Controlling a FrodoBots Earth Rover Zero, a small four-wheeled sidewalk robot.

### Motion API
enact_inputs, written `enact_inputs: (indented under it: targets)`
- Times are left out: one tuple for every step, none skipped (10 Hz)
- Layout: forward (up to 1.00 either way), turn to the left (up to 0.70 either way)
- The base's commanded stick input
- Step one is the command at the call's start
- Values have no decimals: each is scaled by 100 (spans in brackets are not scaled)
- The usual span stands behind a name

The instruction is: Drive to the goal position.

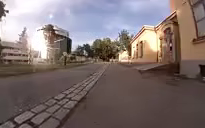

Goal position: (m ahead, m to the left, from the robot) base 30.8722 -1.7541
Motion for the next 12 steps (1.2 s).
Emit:
enact_inputs:
  targets:
    - [45, 0]
    - [45, 0]
    - [45, 0]
    - [45, 0]
    - [45, 0]
    - [45, 0]
    - [45, 0]
    - [45, 0]
    - [45, 0]
    - [45, 0]
    - [45, 0]
    - [45, 0]
